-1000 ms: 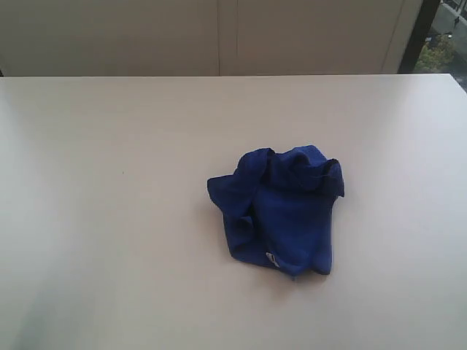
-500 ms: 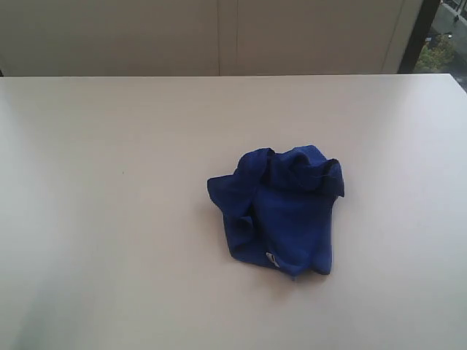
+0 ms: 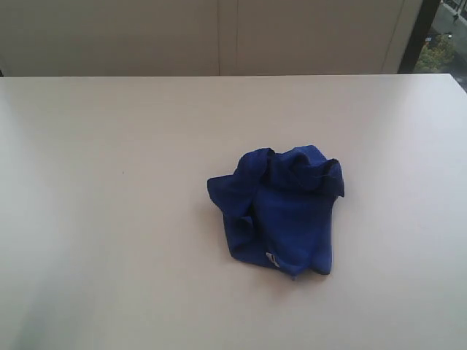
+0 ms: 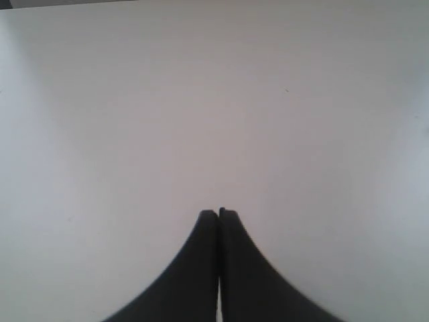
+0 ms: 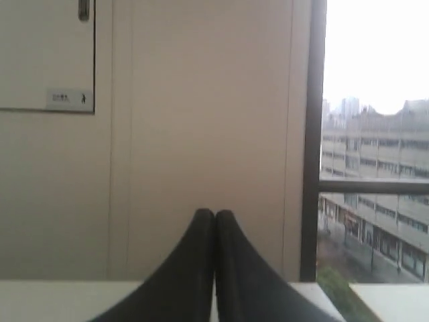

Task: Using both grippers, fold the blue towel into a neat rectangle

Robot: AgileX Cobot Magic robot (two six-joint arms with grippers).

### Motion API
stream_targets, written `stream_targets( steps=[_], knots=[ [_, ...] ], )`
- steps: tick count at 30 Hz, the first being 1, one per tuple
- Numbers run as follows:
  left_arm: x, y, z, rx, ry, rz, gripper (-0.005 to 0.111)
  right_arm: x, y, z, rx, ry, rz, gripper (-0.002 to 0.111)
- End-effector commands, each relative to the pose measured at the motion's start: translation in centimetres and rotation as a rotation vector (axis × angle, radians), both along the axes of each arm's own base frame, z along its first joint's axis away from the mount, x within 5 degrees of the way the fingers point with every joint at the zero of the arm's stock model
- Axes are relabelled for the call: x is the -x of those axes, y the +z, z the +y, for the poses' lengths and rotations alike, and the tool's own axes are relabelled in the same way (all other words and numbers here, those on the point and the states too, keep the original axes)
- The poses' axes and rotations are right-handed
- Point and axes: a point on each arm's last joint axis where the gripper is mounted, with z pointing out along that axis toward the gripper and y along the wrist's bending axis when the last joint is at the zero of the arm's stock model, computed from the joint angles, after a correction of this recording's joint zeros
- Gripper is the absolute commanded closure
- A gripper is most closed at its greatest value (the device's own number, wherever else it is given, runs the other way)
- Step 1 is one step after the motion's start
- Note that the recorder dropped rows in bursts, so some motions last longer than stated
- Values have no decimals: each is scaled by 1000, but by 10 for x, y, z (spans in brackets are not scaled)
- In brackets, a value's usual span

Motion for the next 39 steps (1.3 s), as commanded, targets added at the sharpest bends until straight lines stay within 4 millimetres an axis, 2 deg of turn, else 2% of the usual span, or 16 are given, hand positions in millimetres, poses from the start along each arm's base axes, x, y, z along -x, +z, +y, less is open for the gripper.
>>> stream_targets(
  steps=[1,11,14,17,21,26,29,31,32,33,34,36,39],
  knots=[
    [0,-2,0,11,5,4,107,5,9,1,1,5,-125,108],
    [0,-2,0,11,5,4,107,5,11,1,19,-3,-144,108],
    [0,-2,0,11,5,4,107,2,5,-1,-31,-6,-45,108],
    [0,-2,0,11,5,4,107,4,21,-1,-15,-13,23,108],
    [0,-2,0,11,5,4,107,-6,57,-1,-17,-11,186,108],
    [0,-2,0,11,5,4,107,-43,99,-2,-22,-8,420,108],
    [0,-2,0,11,4,6,107,-78,112,-1,-74,12,548,108],
    [0,-2,0,11,4,6,107,-103,111,2,-148,44,654,108],
    [0,-2,0,11,4,6,107,-126,106,5,-157,80,770,108],
    [0,-2,0,11,4,6,107,-139,100,8,-157,106,836,108],
    [0,-2,0,11,4,6,107,-160,86,13,-156,166,943,108],
    [0,-2,0,11,4,6,107,-187,60,29,-158,274,1074,108],
    [0,-2,0,11,4,6,107,-207,31,55,-104,358,1162,108]
  ],
)
